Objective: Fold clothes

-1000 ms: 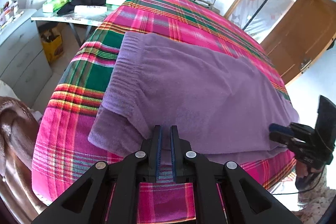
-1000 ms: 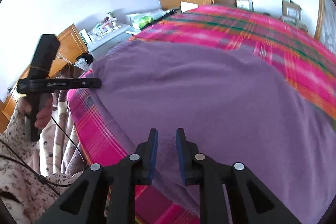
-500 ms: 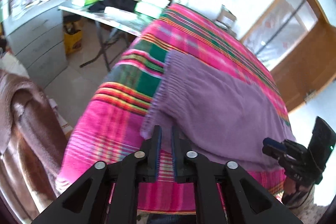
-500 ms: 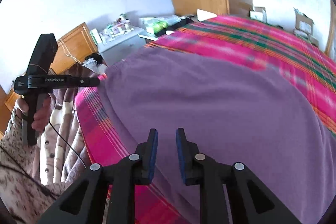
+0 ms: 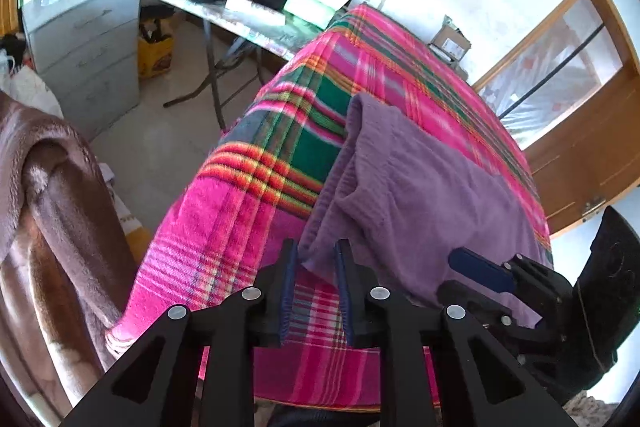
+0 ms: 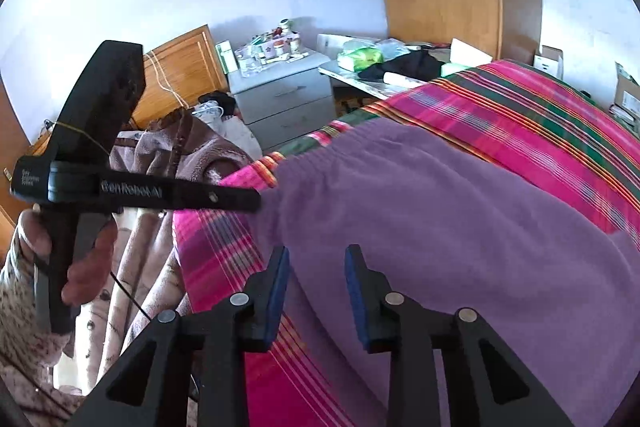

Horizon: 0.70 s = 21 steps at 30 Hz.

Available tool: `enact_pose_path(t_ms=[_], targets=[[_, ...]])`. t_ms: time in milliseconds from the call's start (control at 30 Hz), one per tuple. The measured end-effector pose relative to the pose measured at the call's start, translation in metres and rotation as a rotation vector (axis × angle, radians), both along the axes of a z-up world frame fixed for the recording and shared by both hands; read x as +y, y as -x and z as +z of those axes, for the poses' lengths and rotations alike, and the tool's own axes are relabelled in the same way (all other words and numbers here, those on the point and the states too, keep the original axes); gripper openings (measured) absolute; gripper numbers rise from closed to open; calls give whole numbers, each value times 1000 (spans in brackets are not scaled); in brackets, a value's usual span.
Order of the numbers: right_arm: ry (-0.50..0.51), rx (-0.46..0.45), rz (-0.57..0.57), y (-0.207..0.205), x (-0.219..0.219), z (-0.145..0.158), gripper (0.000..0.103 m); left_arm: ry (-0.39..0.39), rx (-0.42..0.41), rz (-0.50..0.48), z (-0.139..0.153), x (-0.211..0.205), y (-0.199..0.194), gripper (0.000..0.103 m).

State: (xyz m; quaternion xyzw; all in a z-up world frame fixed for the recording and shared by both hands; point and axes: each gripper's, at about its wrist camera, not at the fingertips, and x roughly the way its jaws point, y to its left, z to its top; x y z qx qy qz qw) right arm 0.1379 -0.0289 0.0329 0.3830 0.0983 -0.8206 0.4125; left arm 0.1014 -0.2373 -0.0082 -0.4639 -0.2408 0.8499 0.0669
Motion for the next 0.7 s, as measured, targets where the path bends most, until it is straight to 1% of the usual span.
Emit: enact_pose_path(t_ms=[133,233,333,467,500,533,567,600,633,667,700], targets=[[-31,36,13,0,-19,-2,30,-36,-4,-1,-4,-1,-2,25],[-43,54,10,4,-31,-3,30,-72,-6,6,-6,-4,0,25],[-61,53,3,8,-39,-7,30,-115,-7,24,-9,-7,0,25],[-108,73,-9,11,-49,-14,30,-148,-10,30,-10,-8,3,25],[-114,82,-8,10,-51,-14,30,-155,-9,31,-10,-8,4,23],[-121,92,-7,9,-53,-15,28,-160,-7,31,-10,-9,4,22],[-123,103,-7,8,-54,-15,15,-163,-4,30,-10,-8,5,22],[-120,113,-9,8,-54,-14,9,-164,0,34,-10,-9,5,20],[-113,116,-12,8,-54,-13,8,-164,6,39,-9,-9,5,14],[-101,112,-15,9,-53,-12,4,-165,16,42,-8,-10,4,13],[-86,104,-16,9,-52,-10,4,-173,33,45,-5,-11,2,12]])
